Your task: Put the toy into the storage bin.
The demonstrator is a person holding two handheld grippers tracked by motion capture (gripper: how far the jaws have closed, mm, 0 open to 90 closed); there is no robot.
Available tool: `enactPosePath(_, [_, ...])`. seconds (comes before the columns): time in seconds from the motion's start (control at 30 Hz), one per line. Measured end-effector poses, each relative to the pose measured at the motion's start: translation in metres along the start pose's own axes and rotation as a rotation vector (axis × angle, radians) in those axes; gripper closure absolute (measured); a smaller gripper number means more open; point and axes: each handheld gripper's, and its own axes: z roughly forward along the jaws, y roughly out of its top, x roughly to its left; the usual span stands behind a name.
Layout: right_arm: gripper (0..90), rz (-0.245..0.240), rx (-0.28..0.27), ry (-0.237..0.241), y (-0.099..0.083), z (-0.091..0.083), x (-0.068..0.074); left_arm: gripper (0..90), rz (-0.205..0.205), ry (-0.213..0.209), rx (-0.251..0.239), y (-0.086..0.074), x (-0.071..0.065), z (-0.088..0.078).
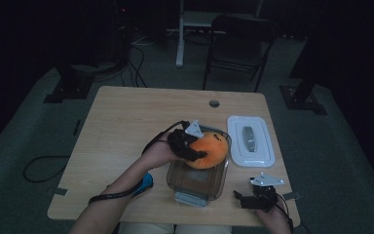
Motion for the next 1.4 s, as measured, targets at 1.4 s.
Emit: enactPosePath(1.4, [14.0,0.001,0.000,0.000,0.000,0.000,0.000,28.0,-0.016,-0.042,0.206,0.005,-0.009,0.028])
